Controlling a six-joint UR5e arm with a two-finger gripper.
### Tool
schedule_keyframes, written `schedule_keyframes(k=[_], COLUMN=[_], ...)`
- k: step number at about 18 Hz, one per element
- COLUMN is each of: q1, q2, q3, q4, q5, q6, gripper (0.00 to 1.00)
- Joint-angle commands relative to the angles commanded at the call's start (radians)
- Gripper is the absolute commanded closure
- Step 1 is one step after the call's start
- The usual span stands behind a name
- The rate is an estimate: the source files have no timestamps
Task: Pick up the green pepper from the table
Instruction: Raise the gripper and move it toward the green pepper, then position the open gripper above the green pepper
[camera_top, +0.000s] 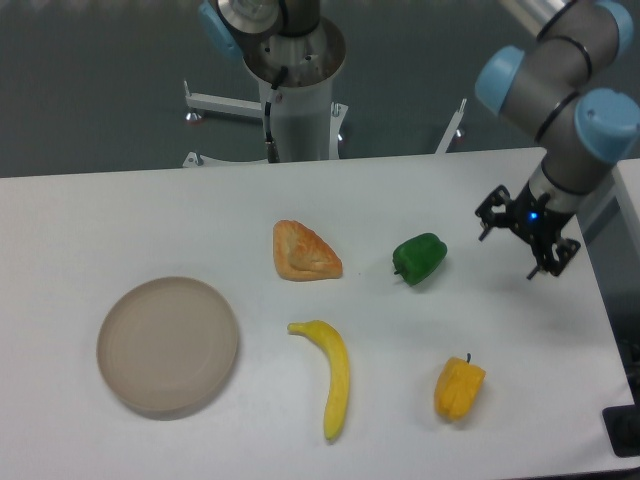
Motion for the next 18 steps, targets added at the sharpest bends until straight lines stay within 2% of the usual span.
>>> schedule_keyframes(k=[3, 6, 8, 13, 18], q1=[-0.005, -0.009, -0.006, -0.009, -0.018], q2=[0.000, 0.002, 0.026, 0.029, 0.037], q3=[-0.046, -0.089, -0.115, -0.146, -0.169], q4=[0.021, 0.078, 0.090, 0.113, 0.143], q5=[-0.026, -0.043, -0.051, -0.068, -0.066], q6=[-0.068, -0.071, -0.074, -0.091, -0.049], gripper=[0.00, 0.00, 0.00, 0.00, 0.00])
